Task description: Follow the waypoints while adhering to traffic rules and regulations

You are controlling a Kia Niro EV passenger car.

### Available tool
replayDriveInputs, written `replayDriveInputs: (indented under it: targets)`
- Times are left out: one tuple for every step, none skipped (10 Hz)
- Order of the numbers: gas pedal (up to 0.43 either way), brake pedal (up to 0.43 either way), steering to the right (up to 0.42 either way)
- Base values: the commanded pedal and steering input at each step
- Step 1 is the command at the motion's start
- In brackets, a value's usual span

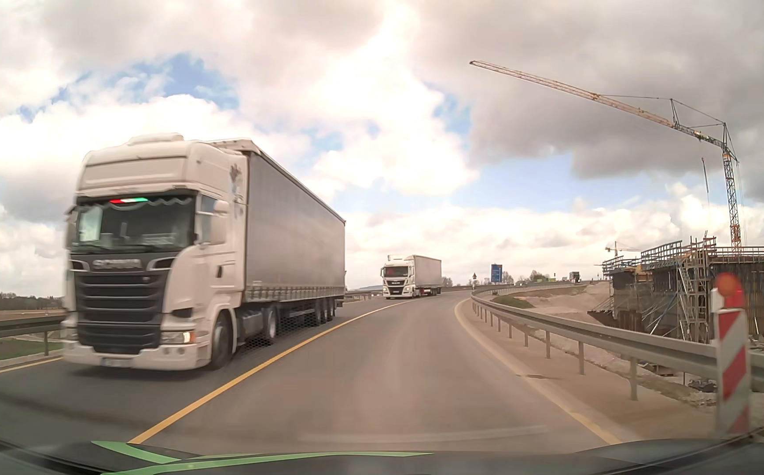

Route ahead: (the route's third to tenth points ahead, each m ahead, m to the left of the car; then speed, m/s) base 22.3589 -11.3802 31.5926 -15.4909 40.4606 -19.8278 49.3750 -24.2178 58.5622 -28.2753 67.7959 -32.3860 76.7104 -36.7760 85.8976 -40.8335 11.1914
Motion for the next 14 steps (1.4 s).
replayDriveInputs:
  targets:
    - [0.177,0.000,0.024]
    - [0.177,0.000,0.024]
    - [0.177,0.000,0.024]
    - [0.177,0.000,0.023]
    - [0.177,0.000,0.023]
    - [0.177,0.000,0.023]
    - [0.177,0.000,0.022]
    - [0.177,0.000,0.022]
    - [0.177,0.000,0.021]
    - [0.177,0.000,0.020]
    - [0.177,0.000,0.019]
    - [0.177,0.000,0.019]
    - [0.177,0.000,0.019]
    - [0.177,0.000,0.019]
